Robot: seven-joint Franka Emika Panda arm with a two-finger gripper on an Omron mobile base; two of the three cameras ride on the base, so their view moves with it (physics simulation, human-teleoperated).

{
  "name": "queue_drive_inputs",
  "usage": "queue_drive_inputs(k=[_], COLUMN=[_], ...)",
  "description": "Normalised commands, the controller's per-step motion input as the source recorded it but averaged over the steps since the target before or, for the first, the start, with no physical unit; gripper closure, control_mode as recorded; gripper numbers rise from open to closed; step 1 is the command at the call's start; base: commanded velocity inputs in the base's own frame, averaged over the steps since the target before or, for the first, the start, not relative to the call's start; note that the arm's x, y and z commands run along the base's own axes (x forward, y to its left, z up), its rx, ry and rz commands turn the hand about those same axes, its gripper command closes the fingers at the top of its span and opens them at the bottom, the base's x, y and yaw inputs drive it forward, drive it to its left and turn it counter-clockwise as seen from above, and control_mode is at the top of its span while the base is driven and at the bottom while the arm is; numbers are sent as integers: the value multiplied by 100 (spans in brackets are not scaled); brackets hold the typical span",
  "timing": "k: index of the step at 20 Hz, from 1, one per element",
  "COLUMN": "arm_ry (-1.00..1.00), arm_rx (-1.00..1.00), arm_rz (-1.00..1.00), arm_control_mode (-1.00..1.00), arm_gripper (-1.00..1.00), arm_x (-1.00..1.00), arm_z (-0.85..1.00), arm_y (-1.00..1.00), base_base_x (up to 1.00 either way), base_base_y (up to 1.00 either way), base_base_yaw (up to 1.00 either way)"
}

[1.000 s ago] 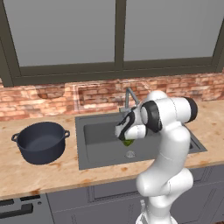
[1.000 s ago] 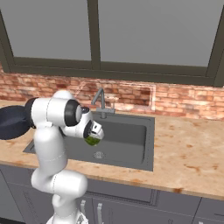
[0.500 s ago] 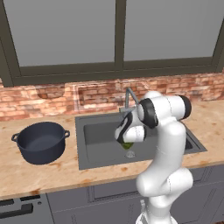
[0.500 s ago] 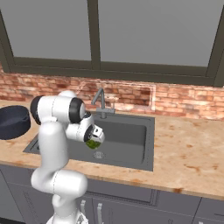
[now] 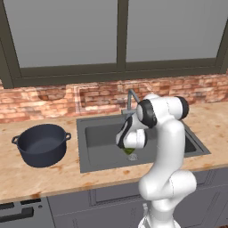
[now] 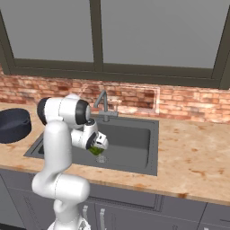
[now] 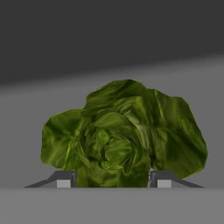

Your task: Dump the lettuce from the pot into the sink. Then turn on the water and wash the lettuce. Then turn off the water and put the lettuce back in the pot.

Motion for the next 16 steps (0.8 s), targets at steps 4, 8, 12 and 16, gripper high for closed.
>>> queue_drive_inputs(k=[4, 8, 12, 16], arm_ry=[-3, -1, -1, 0], arm_rx=[0, 0, 0, 0], arm_rz=[2, 3, 4, 5], arm_control_mode=[-100, -100, -100, -100], arm_gripper=[100, 100, 100, 100], arm_x=[7, 11, 15, 4], arm_z=[-21, -26, -20, -7], arm_y=[-4, -9, -15, -16], base_base_x=[0, 0, 0, 0], base_base_y=[0, 0, 0, 0], base_base_yaw=[0, 0, 0, 0])
